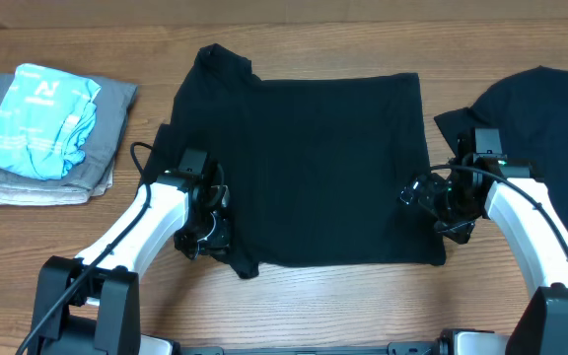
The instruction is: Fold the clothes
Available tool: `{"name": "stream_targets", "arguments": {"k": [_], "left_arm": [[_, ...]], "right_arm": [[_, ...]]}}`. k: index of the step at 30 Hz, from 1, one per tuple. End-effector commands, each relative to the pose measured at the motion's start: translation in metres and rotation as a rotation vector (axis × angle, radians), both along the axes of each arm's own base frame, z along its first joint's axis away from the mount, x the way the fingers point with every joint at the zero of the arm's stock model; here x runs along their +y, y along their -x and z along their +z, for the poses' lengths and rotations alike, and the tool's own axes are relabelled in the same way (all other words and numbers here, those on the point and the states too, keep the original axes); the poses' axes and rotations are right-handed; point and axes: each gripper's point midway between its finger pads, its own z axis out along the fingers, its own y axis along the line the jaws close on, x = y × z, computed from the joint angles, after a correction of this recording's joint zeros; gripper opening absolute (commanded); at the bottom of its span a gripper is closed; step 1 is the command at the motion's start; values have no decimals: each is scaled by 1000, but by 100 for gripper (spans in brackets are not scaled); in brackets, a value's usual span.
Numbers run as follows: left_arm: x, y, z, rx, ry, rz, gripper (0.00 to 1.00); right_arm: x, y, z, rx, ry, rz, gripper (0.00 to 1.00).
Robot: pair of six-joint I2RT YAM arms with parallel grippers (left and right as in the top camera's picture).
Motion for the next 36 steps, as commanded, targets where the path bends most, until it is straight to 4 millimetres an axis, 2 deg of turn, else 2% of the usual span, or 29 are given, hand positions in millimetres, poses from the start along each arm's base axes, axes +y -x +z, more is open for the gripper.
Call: {"name": "stream_targets", "arguments": {"k": [1,8,12,17,24,28,33,36], "left_arm": [[5,3,-4,7,-21,-9,22],[7,8,-14,5,-25,-9,27],[6,6,-14,-2,-20,-9,6],[6,8,-12,9,-22,-9,4],[5,14,9,74,-20,4,4],[-8,28,27,152,50,75,4],[-1,50,34,249,5,122,4],[0,55,38,263,-3,129,4]], "right_arm": [[0,-1,1,-5,-5,-7,100],[0,-1,1,-5,-5,-7,100],[0,-1,1,-5,-5,-7,100],[0,-1,1,-5,-5,-7,100],[0,-1,1,-5,-5,-7,100],[0,-1,1,-5,-5,-7,100],[0,-1,1,-5,-5,-7,100],[0,-1,1,-5,-5,-7,100]]}}
